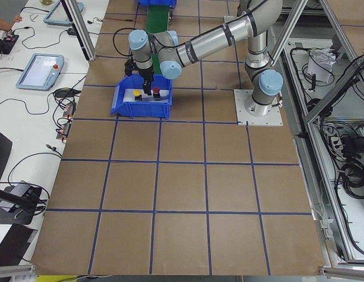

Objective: Transport two buttons from left to right
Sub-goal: 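Lower the left gripper into the blue bin and grasp the red button, then lift the red button and place it on the near end of the conveyor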

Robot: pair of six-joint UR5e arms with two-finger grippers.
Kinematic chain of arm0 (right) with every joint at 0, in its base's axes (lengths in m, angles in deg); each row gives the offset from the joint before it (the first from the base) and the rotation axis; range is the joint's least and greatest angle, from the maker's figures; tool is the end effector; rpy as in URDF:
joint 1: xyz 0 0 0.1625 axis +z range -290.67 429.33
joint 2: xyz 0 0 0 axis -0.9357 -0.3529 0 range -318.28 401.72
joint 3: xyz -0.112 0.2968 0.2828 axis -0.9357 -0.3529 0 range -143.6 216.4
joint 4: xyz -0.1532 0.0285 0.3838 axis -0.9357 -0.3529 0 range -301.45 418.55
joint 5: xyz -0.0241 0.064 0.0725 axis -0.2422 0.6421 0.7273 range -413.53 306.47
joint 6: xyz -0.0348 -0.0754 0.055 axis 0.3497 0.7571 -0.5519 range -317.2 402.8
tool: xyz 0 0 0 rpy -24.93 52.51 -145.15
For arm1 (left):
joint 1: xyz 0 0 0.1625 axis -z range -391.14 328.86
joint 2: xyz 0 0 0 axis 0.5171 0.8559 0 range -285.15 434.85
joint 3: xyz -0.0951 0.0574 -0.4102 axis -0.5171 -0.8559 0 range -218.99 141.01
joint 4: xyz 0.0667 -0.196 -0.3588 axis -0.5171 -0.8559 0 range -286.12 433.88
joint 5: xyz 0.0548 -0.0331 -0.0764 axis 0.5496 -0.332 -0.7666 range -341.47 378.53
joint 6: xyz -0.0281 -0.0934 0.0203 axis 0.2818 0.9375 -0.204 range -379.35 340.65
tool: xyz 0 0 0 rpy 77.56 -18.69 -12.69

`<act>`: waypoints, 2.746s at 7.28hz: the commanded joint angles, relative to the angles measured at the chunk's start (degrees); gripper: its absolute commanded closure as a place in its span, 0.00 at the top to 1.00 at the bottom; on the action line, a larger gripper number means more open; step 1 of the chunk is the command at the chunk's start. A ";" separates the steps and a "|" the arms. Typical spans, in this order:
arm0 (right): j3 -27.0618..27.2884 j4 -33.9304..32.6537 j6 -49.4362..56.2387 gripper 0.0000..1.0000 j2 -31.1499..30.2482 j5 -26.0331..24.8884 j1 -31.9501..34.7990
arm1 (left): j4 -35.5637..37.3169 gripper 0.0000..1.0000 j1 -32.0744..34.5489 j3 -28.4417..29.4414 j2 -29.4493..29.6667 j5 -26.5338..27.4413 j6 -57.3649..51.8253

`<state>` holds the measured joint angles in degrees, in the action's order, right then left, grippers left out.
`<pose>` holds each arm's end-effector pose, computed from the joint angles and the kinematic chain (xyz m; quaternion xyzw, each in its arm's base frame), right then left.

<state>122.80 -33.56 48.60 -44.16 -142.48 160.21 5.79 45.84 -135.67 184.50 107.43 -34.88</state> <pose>0.1432 -0.5230 0.4861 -0.0583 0.9982 -0.0142 0.0086 0.0004 -0.6015 0.2817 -0.0215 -0.9990 -0.0351 0.0188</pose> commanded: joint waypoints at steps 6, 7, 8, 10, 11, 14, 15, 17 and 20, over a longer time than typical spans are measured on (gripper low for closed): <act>0.08 0.00 0.09 1.00 0.10 0.00 -0.09 | 3.85 0.70 -0.08 -3.16 1.36 -0.57 3.76; 0.08 0.09 0.09 1.00 0.10 -0.09 -0.26 | 3.85 0.59 0.10 -3.25 1.53 -0.57 3.76; 0.08 0.09 0.09 1.00 0.10 -0.09 -0.26 | 3.76 0.50 0.10 -3.25 1.53 -0.57 3.67; 0.08 0.00 0.09 1.00 0.10 -0.09 -0.35 | 3.50 0.35 0.54 -2.73 1.27 -0.57 3.67; 0.00 0.00 0.09 1.00 0.10 -0.09 -0.44 | 3.06 0.34 0.54 -1.68 0.23 -0.40 3.67; 0.08 0.00 0.09 1.00 0.10 0.00 -0.44 | -9.44 0.34 0.89 10.14 -0.84 0.04 3.50; 0.08 0.09 0.00 1.00 0.01 0.09 -0.44 | -13.25 0.34 2.46 14.37 -0.58 0.04 3.58; 0.08 0.00 0.09 1.00 0.10 0.00 -0.44 | -14.52 0.34 7.02 18.88 0.21 0.04 4.19; 0.08 0.00 -0.08 1.00 0.10 0.00 -0.35 | -12.51 0.34 13.96 19.86 3.54 -0.05 12.61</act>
<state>122.88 -33.54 48.58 -44.08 -142.47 159.82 -7.83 56.67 -116.40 186.16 107.12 -25.57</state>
